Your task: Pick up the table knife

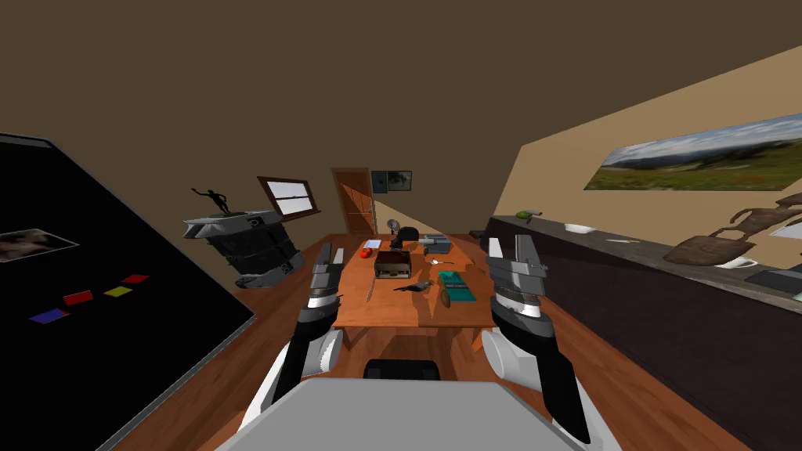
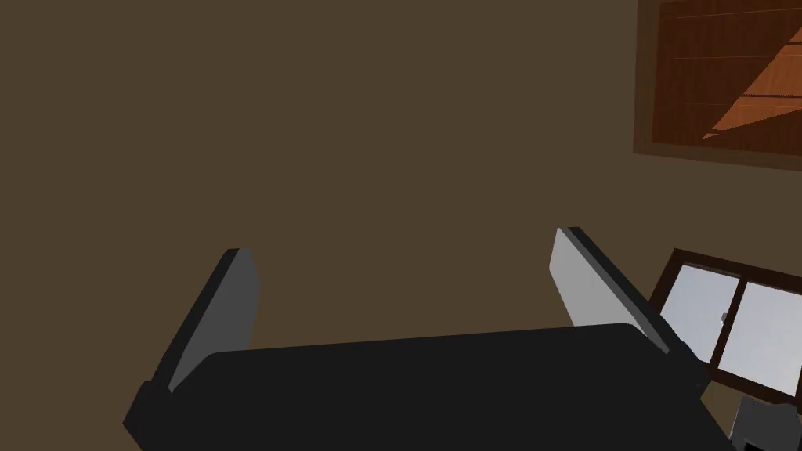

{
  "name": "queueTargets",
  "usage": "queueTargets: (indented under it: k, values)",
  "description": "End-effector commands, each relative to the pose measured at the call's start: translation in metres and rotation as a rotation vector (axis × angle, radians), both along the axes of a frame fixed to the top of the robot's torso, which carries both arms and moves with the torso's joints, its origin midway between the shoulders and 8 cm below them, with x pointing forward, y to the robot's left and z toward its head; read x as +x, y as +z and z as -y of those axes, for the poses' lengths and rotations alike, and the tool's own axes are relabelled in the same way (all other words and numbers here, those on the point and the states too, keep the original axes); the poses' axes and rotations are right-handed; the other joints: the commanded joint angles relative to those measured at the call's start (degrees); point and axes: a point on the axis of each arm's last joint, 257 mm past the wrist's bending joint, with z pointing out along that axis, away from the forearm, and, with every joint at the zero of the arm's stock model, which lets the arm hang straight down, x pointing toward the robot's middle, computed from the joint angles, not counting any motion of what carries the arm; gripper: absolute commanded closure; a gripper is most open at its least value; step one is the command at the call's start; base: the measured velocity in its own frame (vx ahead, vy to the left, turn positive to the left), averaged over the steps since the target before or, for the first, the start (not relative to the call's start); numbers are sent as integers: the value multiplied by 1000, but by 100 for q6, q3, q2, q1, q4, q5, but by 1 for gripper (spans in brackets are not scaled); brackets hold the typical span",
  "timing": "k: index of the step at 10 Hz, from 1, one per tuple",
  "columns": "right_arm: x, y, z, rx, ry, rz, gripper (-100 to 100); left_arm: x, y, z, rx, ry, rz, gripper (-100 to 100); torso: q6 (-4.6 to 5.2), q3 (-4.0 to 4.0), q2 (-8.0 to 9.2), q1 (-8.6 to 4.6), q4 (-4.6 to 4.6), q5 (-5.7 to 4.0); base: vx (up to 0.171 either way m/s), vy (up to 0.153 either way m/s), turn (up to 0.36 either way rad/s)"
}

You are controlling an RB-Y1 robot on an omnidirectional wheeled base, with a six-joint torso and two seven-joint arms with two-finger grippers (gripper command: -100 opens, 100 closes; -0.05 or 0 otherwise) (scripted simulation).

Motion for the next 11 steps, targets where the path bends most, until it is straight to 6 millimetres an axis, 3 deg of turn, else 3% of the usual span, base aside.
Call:
queueTargets:
  k: [1,4,8,9,11]
  values:
    - [0,0,0,0,0,0,0,9,-14,2,45,-12,-48,-100,0,0,0,0,0,0,-60,-12,-110]
    - [0,0,0,0,0,0,0,29,-47,0,114,-16,-151,-100,2,26,45,-4,10,-1,-125,-21,-103]
    - [0,0,0,0,0,0,0,61,-108,-14,207,8,-330,-100,1,35,61,7,14,1,-151,-6,-161]
    - [0,0,0,0,0,0,0,62,-114,-15,206,8,-343,-100,2,36,62,7,14,2,-117,-7,-64]
    - [0,0,0,0,0,0,0,78,-149,-28,252,31,-443,-100,1,26,43,2,10,1,-113,-12,-153]
